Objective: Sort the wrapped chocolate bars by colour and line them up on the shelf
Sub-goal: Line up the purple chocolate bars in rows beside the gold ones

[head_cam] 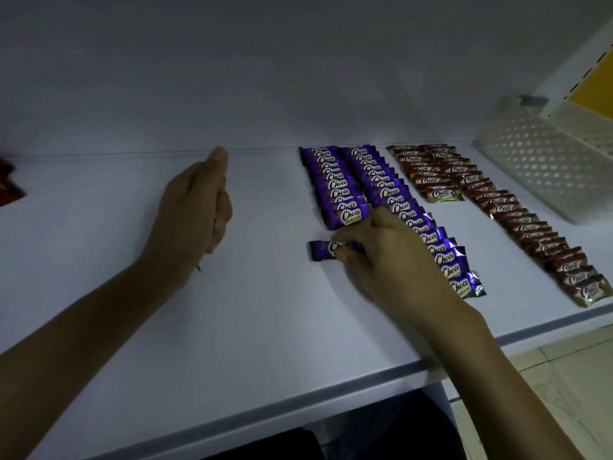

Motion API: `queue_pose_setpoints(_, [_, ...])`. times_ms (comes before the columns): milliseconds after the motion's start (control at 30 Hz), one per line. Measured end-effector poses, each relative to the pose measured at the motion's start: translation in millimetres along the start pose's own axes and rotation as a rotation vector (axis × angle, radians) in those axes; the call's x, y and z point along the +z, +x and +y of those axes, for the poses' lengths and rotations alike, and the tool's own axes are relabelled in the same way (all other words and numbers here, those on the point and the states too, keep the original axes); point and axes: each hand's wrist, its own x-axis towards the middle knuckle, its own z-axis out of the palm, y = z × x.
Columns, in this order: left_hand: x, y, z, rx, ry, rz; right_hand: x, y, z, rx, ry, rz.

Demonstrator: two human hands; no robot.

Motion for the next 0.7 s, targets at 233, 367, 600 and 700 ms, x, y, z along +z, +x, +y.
queue_pose_setpoints(233, [-5.6,5.0,3.6,-0.086,-0.147,0.009,-3.5,14.4,12.2,0.036,-0.187,0.199])
queue_pose_setpoints(367, [-2.7,2.8,3.6,-0.35,-0.487,-0.123,2.5,18.7,17.6,0.052,-0.251,0.247])
queue_pose_setpoints(600, [1.7,-4.3,3.4,-0.467,-0.802,-0.126,11.0,10.5,-41.0,0.0,0.42,0.115])
queue_pose_setpoints(700, [3.3,-8.1,2.7,-0.448,-0.796,-0.206,25.8,10.6,-80.5,0.03,0.625,-0.061])
